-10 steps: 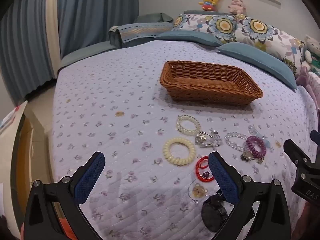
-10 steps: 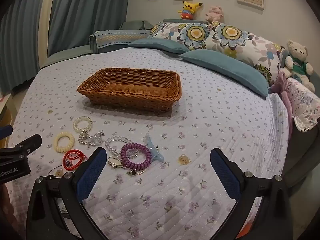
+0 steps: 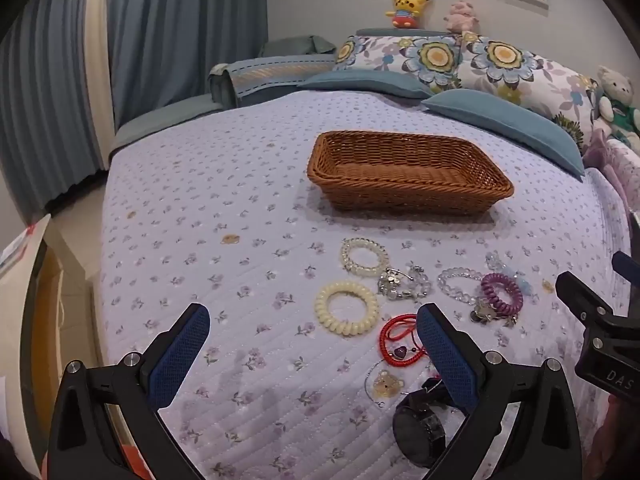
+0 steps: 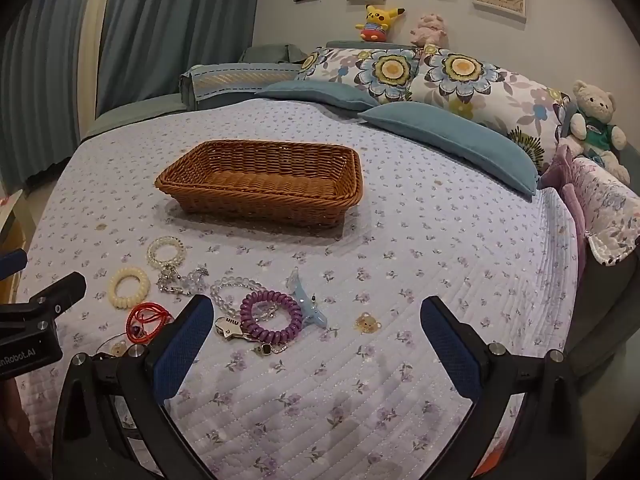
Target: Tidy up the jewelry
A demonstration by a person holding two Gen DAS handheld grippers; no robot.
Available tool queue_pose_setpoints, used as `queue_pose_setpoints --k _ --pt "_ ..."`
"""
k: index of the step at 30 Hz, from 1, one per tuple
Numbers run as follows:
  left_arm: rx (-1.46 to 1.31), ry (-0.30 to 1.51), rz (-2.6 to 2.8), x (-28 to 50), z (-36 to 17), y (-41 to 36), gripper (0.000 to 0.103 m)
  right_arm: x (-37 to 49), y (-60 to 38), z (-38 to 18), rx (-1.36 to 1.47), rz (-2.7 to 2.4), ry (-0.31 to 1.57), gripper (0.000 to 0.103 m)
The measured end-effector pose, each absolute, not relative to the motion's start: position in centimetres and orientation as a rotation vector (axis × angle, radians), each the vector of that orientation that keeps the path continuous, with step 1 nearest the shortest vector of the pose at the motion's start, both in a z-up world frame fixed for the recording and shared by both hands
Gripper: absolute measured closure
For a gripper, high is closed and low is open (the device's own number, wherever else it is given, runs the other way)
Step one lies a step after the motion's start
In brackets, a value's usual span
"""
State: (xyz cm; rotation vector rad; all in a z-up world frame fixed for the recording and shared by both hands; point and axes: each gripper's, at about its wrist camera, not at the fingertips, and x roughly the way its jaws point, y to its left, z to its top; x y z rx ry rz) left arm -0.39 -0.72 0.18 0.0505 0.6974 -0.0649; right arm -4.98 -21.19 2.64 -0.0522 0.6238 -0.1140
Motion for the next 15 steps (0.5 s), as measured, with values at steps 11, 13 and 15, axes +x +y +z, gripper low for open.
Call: queue_pose_setpoints --k 11,13,15 --pt "0.049 0.698 -0.088 -0.53 0.03 -0.87 0.000 -4.70 -21.13 2.38 -0.042 -0.105 0.635 0.000" --pt "0.043 0.701 -0.088 -0.47 0.00 -0.70 0.000 -4.69 -21.16 2.39 -0.040 -0.103 0.637 0.000" --pt "0.042 0.702 -0.084 -0.42 -0.01 -0.67 0.000 -4.63 -21.17 2.33 -0.036 -0.102 0.639 0.000"
